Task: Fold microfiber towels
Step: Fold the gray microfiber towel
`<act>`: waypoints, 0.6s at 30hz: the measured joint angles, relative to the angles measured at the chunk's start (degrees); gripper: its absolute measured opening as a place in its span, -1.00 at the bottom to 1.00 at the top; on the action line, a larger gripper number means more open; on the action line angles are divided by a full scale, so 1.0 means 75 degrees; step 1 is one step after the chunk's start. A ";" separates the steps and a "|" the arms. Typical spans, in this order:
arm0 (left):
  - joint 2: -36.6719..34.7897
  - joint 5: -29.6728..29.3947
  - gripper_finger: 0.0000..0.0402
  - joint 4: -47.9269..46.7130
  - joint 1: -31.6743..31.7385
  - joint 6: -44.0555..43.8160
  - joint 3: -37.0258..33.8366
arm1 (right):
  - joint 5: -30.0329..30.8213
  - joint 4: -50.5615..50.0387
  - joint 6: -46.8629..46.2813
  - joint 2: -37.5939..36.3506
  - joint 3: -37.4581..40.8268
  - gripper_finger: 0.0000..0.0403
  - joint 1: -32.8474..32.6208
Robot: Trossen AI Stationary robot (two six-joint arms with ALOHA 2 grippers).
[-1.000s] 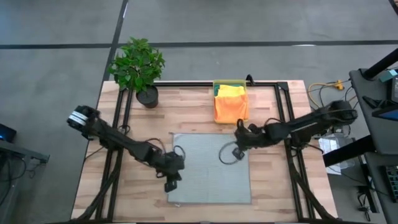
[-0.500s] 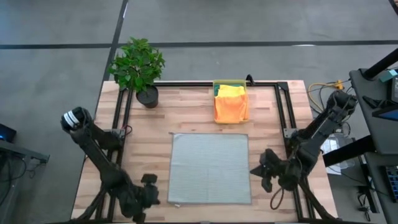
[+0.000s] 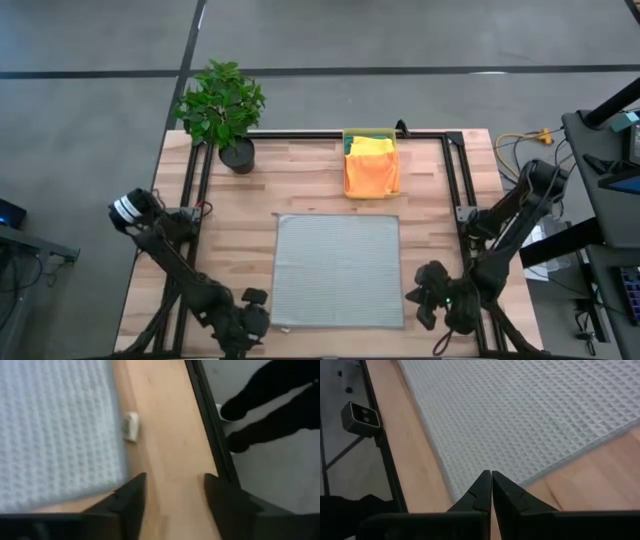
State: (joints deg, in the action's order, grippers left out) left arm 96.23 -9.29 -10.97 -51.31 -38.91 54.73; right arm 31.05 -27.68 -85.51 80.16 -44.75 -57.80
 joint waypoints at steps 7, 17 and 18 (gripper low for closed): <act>0.0443 -0.0485 0.28 -0.0208 0.0148 0.0673 0.0007 | -0.0073 -0.0003 0.0249 0.0626 -0.0495 -0.96 -0.0044; 0.1325 -0.0773 0.06 -0.0378 0.0212 0.0641 0.0360 | -0.0223 -0.0039 0.0215 0.1136 -0.1269 -0.96 -0.0461; 0.1339 -0.0779 0.04 -0.0377 0.0238 0.0637 0.0369 | -0.0222 -0.0053 0.0209 0.1188 -0.1342 -0.96 -0.0508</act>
State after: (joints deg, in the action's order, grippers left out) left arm 106.27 -15.14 -13.80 -49.52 -34.13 57.50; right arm 29.39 -28.08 -83.94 89.07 -54.81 -61.61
